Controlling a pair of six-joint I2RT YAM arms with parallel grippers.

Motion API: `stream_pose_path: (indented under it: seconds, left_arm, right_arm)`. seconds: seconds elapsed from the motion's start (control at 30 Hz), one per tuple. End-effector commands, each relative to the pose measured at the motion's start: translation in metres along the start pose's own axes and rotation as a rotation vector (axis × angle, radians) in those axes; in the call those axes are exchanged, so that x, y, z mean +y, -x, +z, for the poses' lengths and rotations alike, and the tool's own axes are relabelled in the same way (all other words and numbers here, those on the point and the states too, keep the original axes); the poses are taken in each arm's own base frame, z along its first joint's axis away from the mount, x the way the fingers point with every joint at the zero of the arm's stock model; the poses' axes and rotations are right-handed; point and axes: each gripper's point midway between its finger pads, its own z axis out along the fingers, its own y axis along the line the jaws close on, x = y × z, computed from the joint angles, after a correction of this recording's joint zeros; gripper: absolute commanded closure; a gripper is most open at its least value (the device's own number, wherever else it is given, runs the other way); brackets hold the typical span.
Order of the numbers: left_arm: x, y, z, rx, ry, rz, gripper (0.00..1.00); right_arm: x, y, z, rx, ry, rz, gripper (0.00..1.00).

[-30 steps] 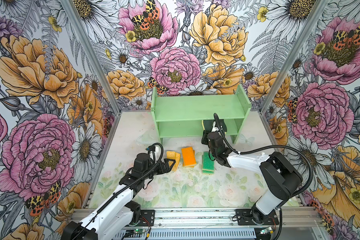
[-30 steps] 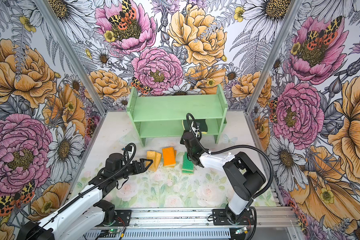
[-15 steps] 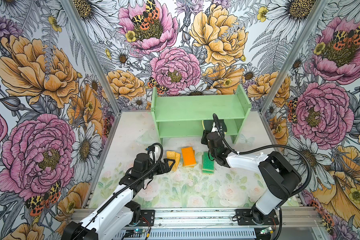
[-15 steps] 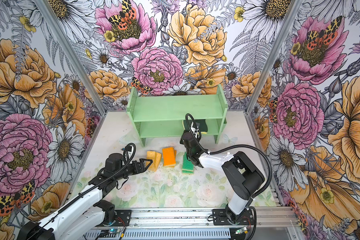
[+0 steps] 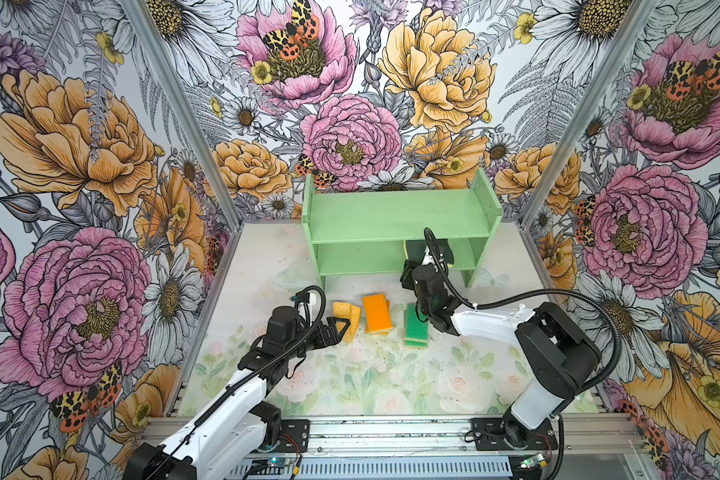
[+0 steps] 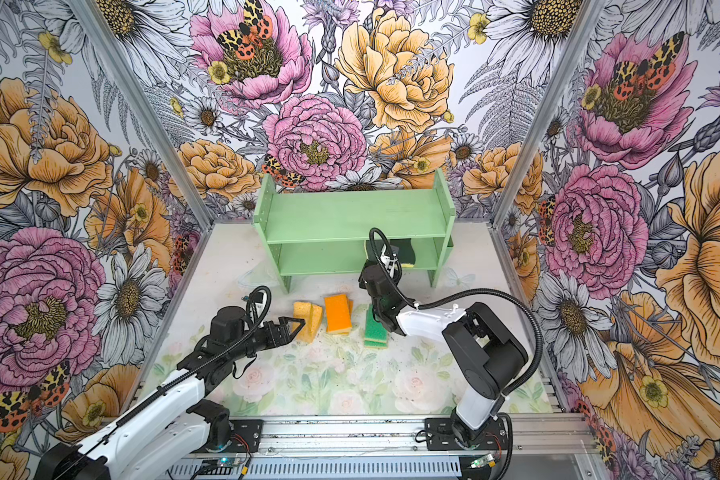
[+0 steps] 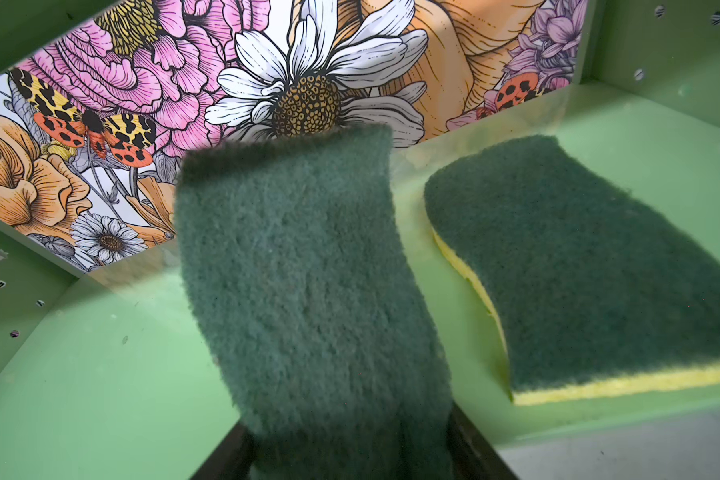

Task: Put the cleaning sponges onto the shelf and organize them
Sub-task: 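Lower the scouring pad onto the lower shelf with the right gripper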

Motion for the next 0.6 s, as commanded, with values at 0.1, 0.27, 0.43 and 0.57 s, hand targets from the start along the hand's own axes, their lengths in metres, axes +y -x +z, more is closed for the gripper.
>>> stream_pose_path:
  seconds: [0.1,0.27,0.43,0.57]
  left_arm:
    - [-0.0007,-0.0008,-0.0022,-0.001,-0.014,0.014,0.01]
    - [-0.0005,-0.0002,-0.0023,-0.003,-0.013,0.013,0.01]
    - [-0.0008,-0.0003,-0.0023,-0.002,-0.014,0.016,0.01]
    - [0.0003,-0.0013,-0.0024,0.002,-0.011,0.015,0.01]
  right_arm:
    - [-0.0023,-0.0062,0.0054,0.004,-0.025,-0.017,0.36]
    - [-0.0008,-0.0039,0.0053,-0.001,-0.022,-0.013,0.32]
    - [-0.0002,-0.004,0.006,-0.001,-0.021,-0.015,0.3]
    - [-0.0006,-0.0039,0.0057,-0.002,-0.022,-0.014,0.3]
